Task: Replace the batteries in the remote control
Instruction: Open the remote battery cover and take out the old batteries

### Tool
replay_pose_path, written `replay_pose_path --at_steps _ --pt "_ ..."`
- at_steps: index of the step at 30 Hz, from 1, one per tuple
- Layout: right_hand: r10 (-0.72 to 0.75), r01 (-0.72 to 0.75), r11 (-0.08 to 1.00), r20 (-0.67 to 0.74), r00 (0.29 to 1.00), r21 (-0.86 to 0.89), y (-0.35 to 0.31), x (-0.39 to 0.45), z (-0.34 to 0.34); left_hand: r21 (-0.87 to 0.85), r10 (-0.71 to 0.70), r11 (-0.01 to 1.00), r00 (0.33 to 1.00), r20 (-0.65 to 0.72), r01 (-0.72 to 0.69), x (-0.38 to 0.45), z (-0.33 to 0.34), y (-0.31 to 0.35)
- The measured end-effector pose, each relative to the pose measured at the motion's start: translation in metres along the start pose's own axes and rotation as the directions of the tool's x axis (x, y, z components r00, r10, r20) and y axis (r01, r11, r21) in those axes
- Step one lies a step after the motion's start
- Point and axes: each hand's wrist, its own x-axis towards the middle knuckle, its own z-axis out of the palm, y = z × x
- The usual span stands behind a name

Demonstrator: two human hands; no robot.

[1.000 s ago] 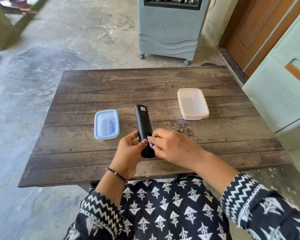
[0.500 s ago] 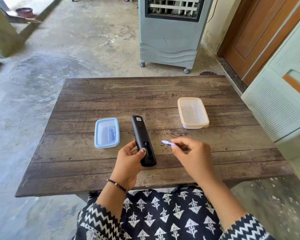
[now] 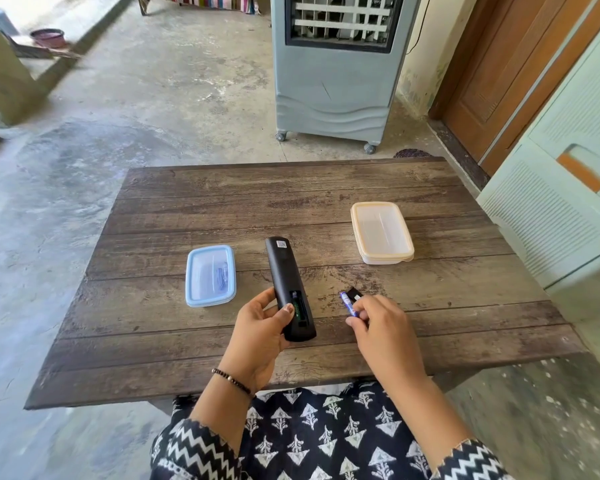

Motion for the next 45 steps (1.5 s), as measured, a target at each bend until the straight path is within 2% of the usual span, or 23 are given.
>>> replay_pose_path --at_steps 4,7,9,11,14,23,25,27,28,29,30,31,32,33,34,35,36,38,42,44,45 --pt "-0.008 0.01 0.999 -0.047 0.999 0.054 -0.004 -0.003 -0.003 -0.016 0.012 1.0 0.999 0.033 -0.012 -0.002 0.001 0.0" --pt "-0.158 0.167 0.978 -0.08 0.984 0.123 -0.022 -0.005 -0.004 -0.042 0.02 0.999 0.999 0.045 -0.018 -0.003 0.002 -0.002" --pt "-0.269 0.271 0.958 -0.038 0.962 0.091 -0.036 -0.005 -0.002 -0.061 0.024 0.998 0.998 0.062 -0.02 -0.004 0.003 -0.002" --pt "-0.303 0.302 0.953 0.025 0.953 0.036 -0.043 -0.005 0.002 -0.065 0.029 0.998 0.997 0.074 -0.024 -0.005 0.005 -0.002" --pt "-0.295 0.295 0.955 0.047 0.954 0.018 -0.043 -0.008 0.007 -0.053 0.04 0.998 0.997 0.063 -0.036 -0.006 0.005 -0.001" --pt "-0.251 0.24 0.951 0.031 0.968 0.193 -0.044 -0.01 0.008 -0.014 0.04 0.999 0.999 0.034 -0.04 -0.009 0.003 -0.003" --pt "-0.188 0.18 0.945 0.005 0.982 0.273 -0.046 -0.008 0.007 -0.007 0.05 0.999 0.999 0.0 -0.05 -0.01 0.002 -0.002" --pt "-0.019 0.028 0.906 -0.026 0.999 0.421 -0.049 -0.009 0.007 0.03 0.078 0.997 0.997 -0.029 -0.077 -0.01 0.002 -0.001" --pt "0.105 -0.088 0.844 -0.002 0.994 0.53 -0.051 -0.009 0.007 0.067 0.106 0.992 0.994 -0.039 -0.104 -0.01 0.003 -0.001" --pt "0.233 -0.218 0.716 0.068 0.97 0.663 -0.054 -0.008 0.008 0.126 0.145 0.982 0.988 -0.048 -0.138 -0.011 0.004 -0.001" --pt "0.331 -0.334 0.505 0.178 0.927 0.796 -0.056 -0.007 0.01 0.216 0.199 0.959 0.979 -0.051 -0.183 -0.012 0.005 -0.002" --pt "0.379 -0.41 0.236 0.305 0.873 0.881 -0.058 -0.004 0.013 0.337 0.274 0.909 0.961 -0.043 -0.245 -0.014 0.007 -0.002" --pt "0.384 -0.445 -0.035 0.423 0.821 0.895 -0.061 -0.001 0.015 0.483 0.369 0.817 0.929 -0.02 -0.314 -0.017 0.008 -0.003" --pt "0.366 -0.454 -0.257 0.521 0.771 0.853 -0.064 0.002 0.016 0.63 0.46 0.682 0.887 0.023 -0.37 -0.02 0.01 -0.003" --pt "0.331 -0.453 -0.407 0.59 0.737 0.793 -0.067 0.004 0.015 0.75 0.535 0.522 0.841 0.083 -0.406 -0.023 0.013 -0.002" --pt "0.285 -0.455 -0.491 0.63 0.722 0.743 -0.07 0.005 0.014 0.826 0.573 0.371 0.804 0.156 -0.425 -0.026 0.015 -0.001" --pt "0.239 -0.46 -0.531 0.647 0.724 0.711 -0.074 0.005 0.012 0.866 0.576 0.251 0.786 0.226 -0.433 -0.028 0.017 -0.001" --pt "0.206 -0.451 -0.57 0.651 0.731 0.687 -0.077 0.005 0.011 0.9 0.529 0.099 0.789 0.314 -0.425 -0.03 0.019 -0.001" --pt "0.236 -0.419 -0.645 0.688 0.687 0.64 -0.077 0.004 0.01 0.915 0.506 -0.007 0.788 0.351 -0.403 -0.027 0.015 -0.001" --pt "0.216 -0.423 -0.66 0.697 0.684 0.62 -0.075 0.004 0.01 0.91 0.518 0.0 0.778 0.354 -0.414 -0.027 0.017 0.001" --pt "0.206 -0.433 -0.651 0.695 0.689 0.623 -0.073 0.004 0.011 0.904 0.54 0.039 0.77 0.339 -0.425 -0.028 0.018 0.003"
